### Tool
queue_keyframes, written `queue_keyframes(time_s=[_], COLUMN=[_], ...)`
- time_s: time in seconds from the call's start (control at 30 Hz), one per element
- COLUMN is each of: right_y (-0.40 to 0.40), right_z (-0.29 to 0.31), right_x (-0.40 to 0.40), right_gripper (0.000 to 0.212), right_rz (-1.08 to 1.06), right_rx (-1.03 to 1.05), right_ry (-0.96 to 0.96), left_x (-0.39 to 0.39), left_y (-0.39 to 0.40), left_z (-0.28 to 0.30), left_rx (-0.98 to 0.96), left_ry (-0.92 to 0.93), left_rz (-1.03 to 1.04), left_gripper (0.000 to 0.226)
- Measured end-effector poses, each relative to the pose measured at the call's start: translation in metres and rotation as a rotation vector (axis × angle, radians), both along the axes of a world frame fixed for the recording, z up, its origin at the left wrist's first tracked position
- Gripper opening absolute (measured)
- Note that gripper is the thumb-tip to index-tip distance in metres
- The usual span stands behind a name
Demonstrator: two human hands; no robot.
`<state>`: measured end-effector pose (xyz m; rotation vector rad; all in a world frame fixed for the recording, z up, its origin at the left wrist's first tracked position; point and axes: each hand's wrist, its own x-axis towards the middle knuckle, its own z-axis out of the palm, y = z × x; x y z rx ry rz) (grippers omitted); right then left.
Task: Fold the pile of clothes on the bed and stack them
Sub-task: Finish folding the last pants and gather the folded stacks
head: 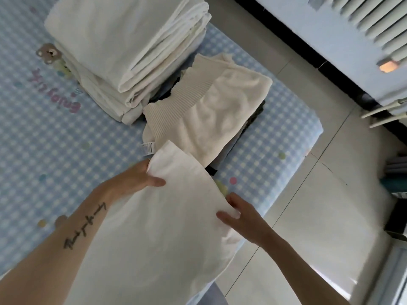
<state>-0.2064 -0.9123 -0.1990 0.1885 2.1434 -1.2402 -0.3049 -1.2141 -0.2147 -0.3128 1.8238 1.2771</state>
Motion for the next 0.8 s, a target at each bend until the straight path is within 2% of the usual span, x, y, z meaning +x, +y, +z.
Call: queue_keyframes(time_s=[0.2,0.27,0.4,0.53,0.63,0.8], right_y=[0.022,0.024,0.023,0.032,0.046,0.036], right_z=[0.011,0.010,0.004,0.000,-0.001,-0.007], right_x=[0.007,0.014,0.031,0.046,0.047,0.039], right_gripper=[0.033,0.031,0.028,0.016,0.007,0.012], right_rz=[0.040,0.014,-0.133,-0.127,-0.166,-0.053], right_rx=[0.167,0.154,0.180,0.244,0.164,0.245], right_ry=[0.016,0.001,0.039,0.009,-0.076,-0.090], left_x=[-0.010,-0.013,-0.013,-0.015,-0.020,-0.029], left_y=[-0.023,-0.015,0.006,0.016,0.021,0.039], left_z=[0.013,0.011,-0.001,-0.005,-0.005,0.001], left_rx=[0.125,0.084,-0.064,-0.129,-0.155,-0.150], left_ry=[0.050,0.107,0.168,0.241,0.306,0.319], left_rz=[0.051,-0.003,-0.177,-0.136,-0.002,-0.013], left_gripper=[0.045,0.035,0.035,0.034,0.029,0.017])
